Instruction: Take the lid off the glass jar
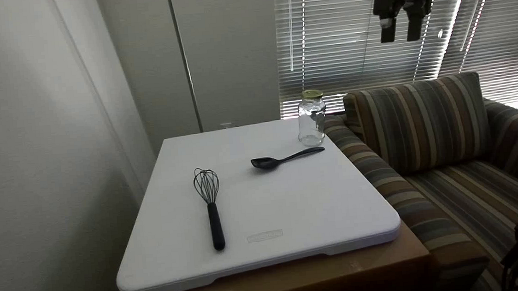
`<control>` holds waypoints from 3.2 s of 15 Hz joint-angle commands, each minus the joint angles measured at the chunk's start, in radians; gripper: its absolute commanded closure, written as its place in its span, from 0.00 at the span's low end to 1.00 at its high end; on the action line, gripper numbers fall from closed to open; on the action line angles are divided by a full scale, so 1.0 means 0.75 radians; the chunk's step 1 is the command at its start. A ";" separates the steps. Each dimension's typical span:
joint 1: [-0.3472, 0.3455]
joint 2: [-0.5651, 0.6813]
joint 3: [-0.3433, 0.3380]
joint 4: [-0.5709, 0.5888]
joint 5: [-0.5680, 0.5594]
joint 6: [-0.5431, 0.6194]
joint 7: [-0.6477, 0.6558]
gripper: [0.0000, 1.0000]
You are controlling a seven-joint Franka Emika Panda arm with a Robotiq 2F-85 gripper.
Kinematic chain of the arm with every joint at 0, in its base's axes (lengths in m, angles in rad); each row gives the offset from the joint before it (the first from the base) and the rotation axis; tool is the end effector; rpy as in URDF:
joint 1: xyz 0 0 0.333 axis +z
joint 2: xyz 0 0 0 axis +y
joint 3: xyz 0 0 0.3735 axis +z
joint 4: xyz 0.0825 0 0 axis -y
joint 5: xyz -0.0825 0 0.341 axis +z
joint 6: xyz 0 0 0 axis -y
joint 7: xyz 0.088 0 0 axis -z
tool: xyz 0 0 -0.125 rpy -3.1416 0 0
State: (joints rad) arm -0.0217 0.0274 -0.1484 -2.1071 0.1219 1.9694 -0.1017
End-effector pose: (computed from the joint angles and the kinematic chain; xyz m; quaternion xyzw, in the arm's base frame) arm 0.4862 -0.0730 0.4545 -0.9933 0.0623 0.0743 0.0626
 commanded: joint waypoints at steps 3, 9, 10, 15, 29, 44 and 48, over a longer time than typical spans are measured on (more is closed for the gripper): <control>-0.059 0.269 0.028 0.338 -0.037 -0.155 -0.060 0.00; -0.056 0.252 0.041 0.295 -0.035 -0.107 -0.017 0.00; -0.056 0.274 0.045 0.306 -0.036 -0.077 -0.031 0.00; -0.091 0.472 0.057 0.479 -0.011 -0.044 -0.096 0.00; -0.163 0.791 0.119 0.837 -0.038 -0.061 -0.192 0.00; -0.197 1.197 0.171 1.379 -0.052 -0.082 -0.250 0.00; -0.202 1.293 0.164 1.513 -0.065 -0.106 -0.235 0.00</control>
State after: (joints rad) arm -0.1482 0.9234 -0.0425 -1.0823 0.0949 1.9263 -0.2671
